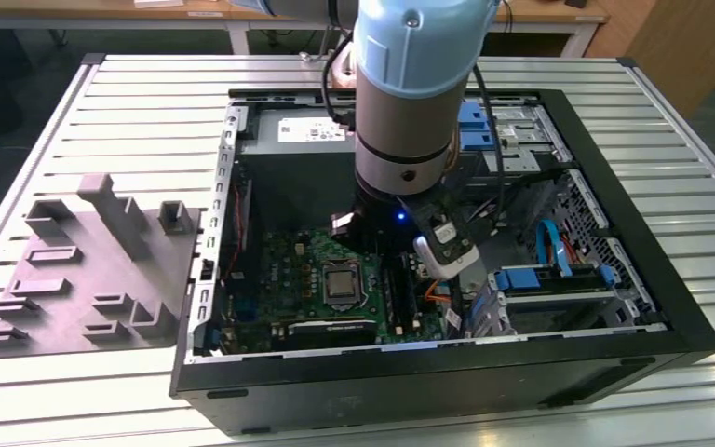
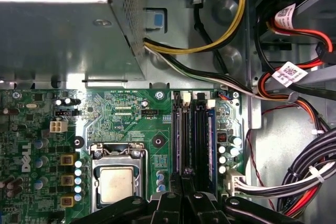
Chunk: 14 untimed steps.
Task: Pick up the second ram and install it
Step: 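Insert the second ram into the second slot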
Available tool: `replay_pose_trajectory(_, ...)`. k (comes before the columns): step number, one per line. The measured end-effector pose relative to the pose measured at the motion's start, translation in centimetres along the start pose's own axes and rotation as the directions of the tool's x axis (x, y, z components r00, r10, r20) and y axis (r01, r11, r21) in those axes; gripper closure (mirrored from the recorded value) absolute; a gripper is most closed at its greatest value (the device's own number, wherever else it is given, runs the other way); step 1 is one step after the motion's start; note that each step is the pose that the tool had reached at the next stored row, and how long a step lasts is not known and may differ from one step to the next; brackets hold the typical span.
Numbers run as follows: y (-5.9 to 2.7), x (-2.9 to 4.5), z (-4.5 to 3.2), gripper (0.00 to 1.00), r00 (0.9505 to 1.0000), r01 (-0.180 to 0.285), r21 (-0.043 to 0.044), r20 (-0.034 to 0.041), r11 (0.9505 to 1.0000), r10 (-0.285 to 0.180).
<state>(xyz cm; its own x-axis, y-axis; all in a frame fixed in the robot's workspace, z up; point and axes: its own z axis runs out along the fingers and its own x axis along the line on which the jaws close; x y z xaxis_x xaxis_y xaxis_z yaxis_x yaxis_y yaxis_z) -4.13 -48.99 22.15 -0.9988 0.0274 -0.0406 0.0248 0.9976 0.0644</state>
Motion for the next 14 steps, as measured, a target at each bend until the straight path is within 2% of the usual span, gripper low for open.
replay_pose_trajectory(6,0.00,0.00,0.05,0.88,1.0000,0.000,0.0001,0.0000,1.0000,0.000)
replay_pose_trajectory(11,0.03,-0.02,-0.52,0.88,1.0000,0.000,0.0003,-0.0001,1.0000,0.000)
replay_pose_trajectory(14,0.04,-0.02,-0.61,0.88,1.0000,0.000,0.0004,0.0001,1.0000,0.000)
